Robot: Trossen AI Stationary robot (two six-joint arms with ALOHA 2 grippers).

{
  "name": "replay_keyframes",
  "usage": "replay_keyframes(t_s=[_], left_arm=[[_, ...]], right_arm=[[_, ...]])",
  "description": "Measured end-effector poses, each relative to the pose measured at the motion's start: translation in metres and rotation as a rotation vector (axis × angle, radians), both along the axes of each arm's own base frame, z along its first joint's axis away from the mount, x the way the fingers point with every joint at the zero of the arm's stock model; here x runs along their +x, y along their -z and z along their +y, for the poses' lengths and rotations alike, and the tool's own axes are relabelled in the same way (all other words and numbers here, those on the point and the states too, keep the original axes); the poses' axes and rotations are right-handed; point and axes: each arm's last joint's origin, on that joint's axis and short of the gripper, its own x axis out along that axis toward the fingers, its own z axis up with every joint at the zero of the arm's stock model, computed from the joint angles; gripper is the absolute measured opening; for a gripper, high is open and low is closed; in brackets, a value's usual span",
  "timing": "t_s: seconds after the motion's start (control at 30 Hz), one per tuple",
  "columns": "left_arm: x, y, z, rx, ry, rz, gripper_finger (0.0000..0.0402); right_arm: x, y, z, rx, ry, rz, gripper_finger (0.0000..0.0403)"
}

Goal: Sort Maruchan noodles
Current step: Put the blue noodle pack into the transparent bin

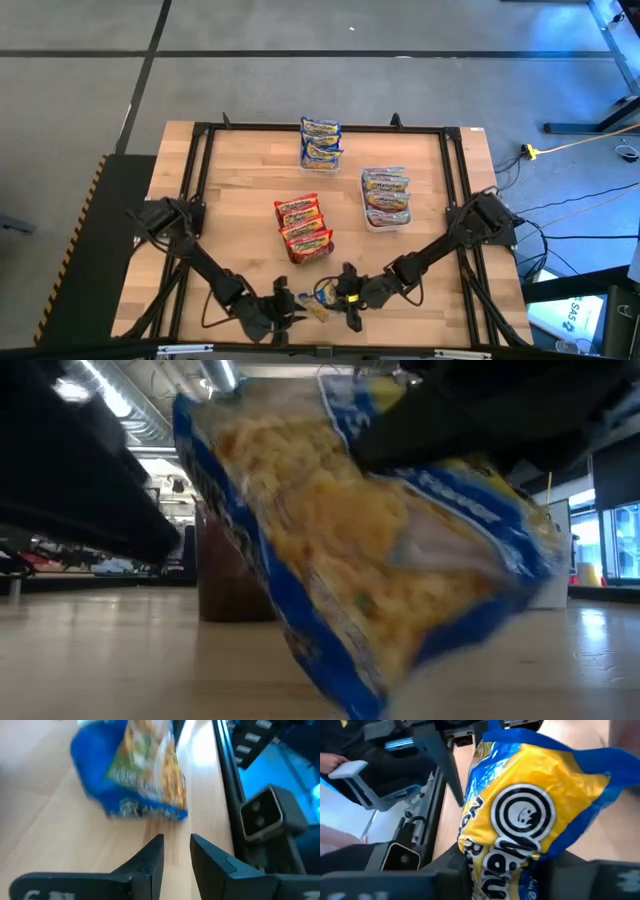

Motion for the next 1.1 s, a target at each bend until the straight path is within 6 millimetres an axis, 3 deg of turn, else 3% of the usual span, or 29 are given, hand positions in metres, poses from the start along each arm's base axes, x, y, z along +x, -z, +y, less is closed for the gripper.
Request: replay_keyframes(t_s=[0.23,0.4,0.53,0.73,0.93,1.1], left_arm=[[-0.023,-0.023,-0.004,0.076,0.001,0.028,0.0089],[-0.031,-0.041,0.011,0.042,0.050,0.057,0.0089],[-0.046,-0.050,0.035,0.010,0.090,0.039,0.0089],[-0.075,-0.062,0.082,-0.034,0.051,-0.109,0.0089],[-0.091,-0.066,0.119,-0.016,-0.078,-0.203,0.0089],[-0.090,-0.069,0.134,0.013,-0.118,-0.221,0.0089]], right_arm=[[0.003,-0.028,-0.015,-0.114,-0.074,-0.065,0.0096],[0.002,-0.062,-0.044,-0.236,-0.088,-0.087,0.0094],[-0.002,-0.100,-0.081,-0.309,-0.052,-0.127,0.0095],[-0.011,-0.146,-0.151,-0.379,0.120,-0.180,0.0095],[-0.018,-0.167,-0.212,-0.465,0.264,-0.165,0.0096],[-0.010,-0.190,-0.248,-0.578,0.310,-0.079,0.0096]])
